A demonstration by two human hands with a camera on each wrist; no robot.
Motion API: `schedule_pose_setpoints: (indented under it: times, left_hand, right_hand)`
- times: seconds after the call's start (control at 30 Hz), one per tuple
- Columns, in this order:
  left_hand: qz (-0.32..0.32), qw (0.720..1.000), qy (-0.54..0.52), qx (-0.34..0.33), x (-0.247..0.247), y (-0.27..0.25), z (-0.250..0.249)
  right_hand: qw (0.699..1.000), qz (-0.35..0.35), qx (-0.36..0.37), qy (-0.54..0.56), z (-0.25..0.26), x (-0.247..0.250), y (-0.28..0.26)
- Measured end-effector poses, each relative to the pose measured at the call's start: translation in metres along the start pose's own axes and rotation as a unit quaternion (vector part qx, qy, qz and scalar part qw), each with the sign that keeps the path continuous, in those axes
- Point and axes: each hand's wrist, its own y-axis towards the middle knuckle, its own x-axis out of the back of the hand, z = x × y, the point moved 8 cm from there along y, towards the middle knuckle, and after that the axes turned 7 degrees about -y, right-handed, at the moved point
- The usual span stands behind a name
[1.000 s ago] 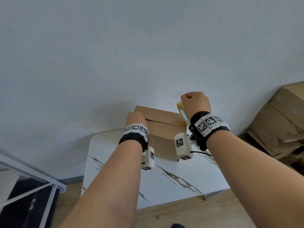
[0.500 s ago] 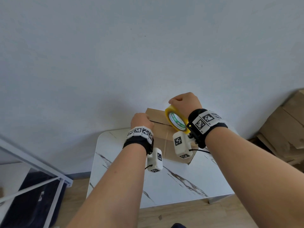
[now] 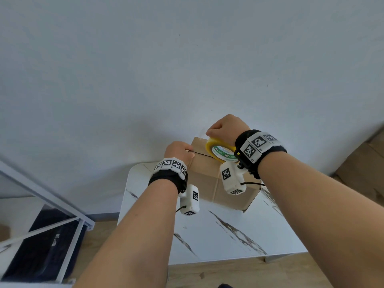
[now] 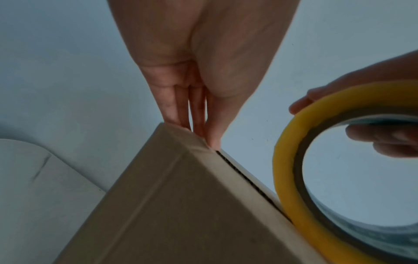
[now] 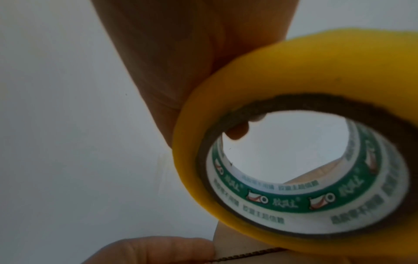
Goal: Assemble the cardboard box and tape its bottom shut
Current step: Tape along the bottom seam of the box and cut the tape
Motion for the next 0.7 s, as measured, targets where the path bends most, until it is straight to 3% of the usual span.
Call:
schedule_pose_setpoints:
  times: [0.17, 0.27, 0.5, 0.7]
  left_hand:
    - [-0.052, 0.987, -0.147, 0.027, 0.023, 0.003, -0.005]
    - [-0.042, 0.975, -0.219, 0.015, 0.028, 0.003, -0.017]
    - [-0.035, 0.979, -0.199, -0.032, 0.021, 0.0, -0.028]
    - [-0.034, 0.983, -0.183, 0.006, 0.014, 0.003, -0.021]
  right_hand:
    - [1.0, 0.016, -0.01, -0.015, 0.003, -0.007, 0.01]
    - [0.999, 0.027, -0.022, -0.028, 0.005, -0.008, 0.012]
    - [0.998, 0.032, -0.015, -0.051, 0.008, -0.011, 0.016]
    - [0.997, -0.009, -0.032, -0.066, 0.003, 0.001, 0.01]
